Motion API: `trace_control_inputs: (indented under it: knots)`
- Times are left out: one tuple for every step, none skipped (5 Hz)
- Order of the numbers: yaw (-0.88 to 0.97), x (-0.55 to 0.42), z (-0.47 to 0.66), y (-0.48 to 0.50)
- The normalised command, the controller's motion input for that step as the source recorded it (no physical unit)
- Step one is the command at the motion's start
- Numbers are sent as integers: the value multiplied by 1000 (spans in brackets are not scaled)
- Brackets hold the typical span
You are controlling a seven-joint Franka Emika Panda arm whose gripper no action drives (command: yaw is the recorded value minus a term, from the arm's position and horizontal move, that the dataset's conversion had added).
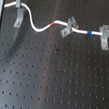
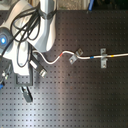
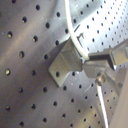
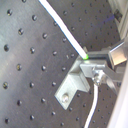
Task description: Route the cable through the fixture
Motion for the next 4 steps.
trace_control_inputs:
  knots:
    - [0,-324,502,1]
    - [63,-409,254,354]
    - [0,-300,317,454]
    - [0,-141,218,542]
